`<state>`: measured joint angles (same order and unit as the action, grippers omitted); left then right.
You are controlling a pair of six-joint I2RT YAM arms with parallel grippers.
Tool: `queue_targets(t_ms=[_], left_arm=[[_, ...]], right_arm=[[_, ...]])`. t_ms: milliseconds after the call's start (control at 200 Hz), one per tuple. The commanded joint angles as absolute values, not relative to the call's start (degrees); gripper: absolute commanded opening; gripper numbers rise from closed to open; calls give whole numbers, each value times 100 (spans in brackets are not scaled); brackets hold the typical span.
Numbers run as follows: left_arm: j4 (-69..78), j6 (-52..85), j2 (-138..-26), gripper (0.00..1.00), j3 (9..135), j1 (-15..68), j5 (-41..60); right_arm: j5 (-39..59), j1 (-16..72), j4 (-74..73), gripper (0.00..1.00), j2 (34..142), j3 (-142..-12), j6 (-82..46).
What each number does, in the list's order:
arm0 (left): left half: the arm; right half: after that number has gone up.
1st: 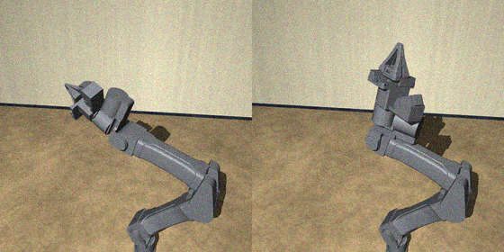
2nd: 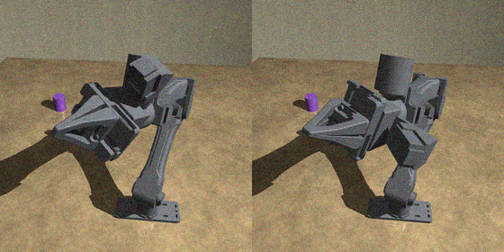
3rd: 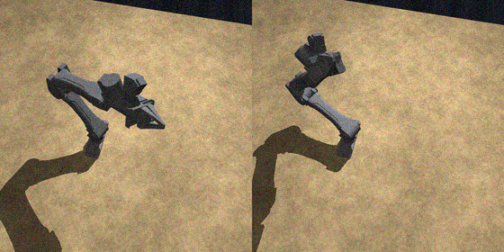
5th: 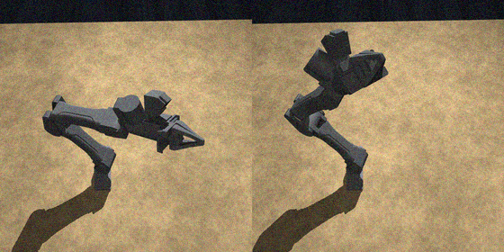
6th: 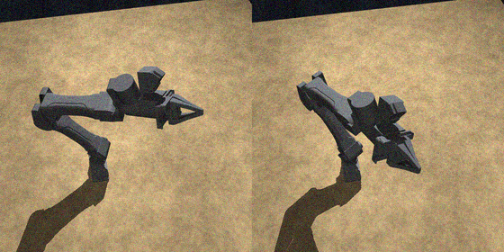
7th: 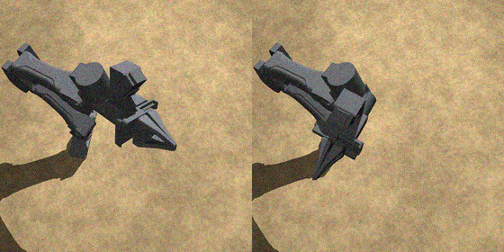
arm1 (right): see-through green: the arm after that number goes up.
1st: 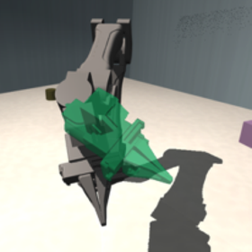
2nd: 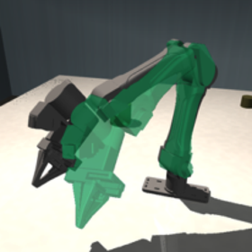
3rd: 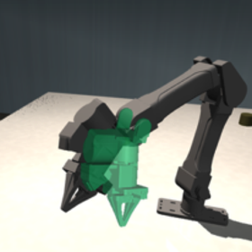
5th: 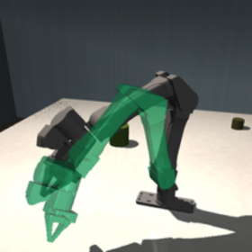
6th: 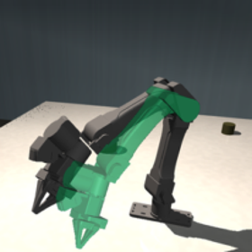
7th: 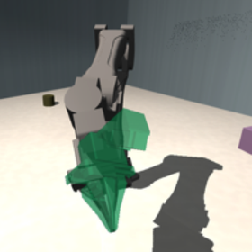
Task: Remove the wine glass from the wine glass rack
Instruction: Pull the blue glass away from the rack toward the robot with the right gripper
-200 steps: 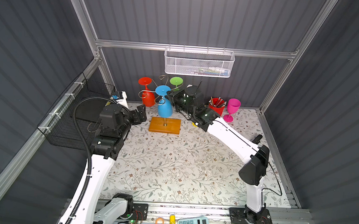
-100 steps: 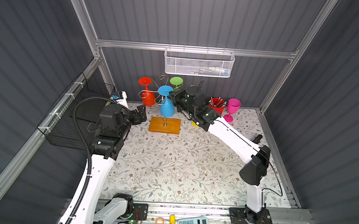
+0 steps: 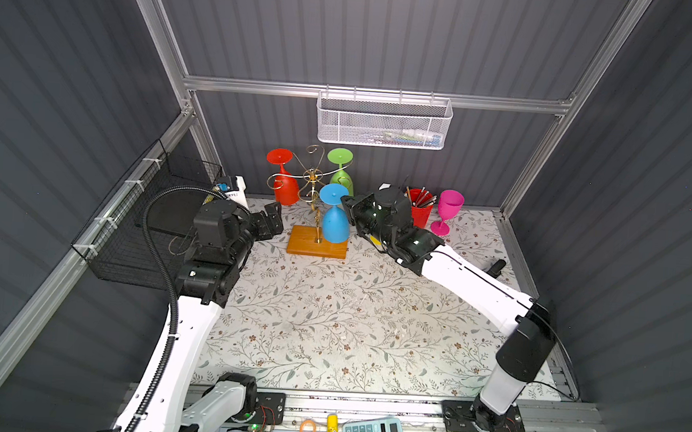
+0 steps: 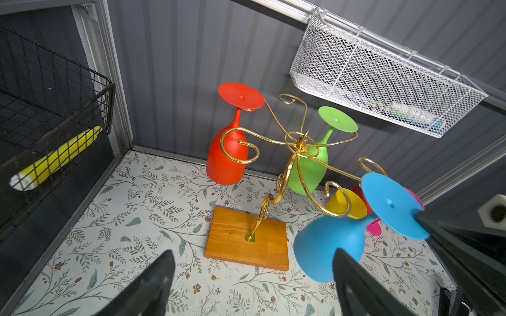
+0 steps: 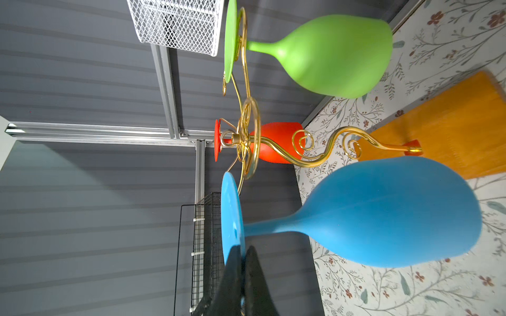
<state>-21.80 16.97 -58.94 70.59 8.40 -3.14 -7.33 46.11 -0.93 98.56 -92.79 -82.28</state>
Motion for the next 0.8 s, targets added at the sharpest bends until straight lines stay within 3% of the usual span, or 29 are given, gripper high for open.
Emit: queue_targets(t_ms=[0,290,595,796], left_arm=[[-2214,1763,-5968,90,7015,826,-196],[-2637,2272,-6307,89,7441,896,-153],[-4085,3439,-6144,89,7685,896,-439],[-4632,4312,-5689,88,7167,896,16]], right_arm=[[-835,4580,-585,0,9368,-8794,-8006],[44,4583,-906,0,8116,-7324,-6718],[812,4790,-1146,0,7107,-5937,-3545],[495,5037,-1518,0,6615,-5120,-1629]])
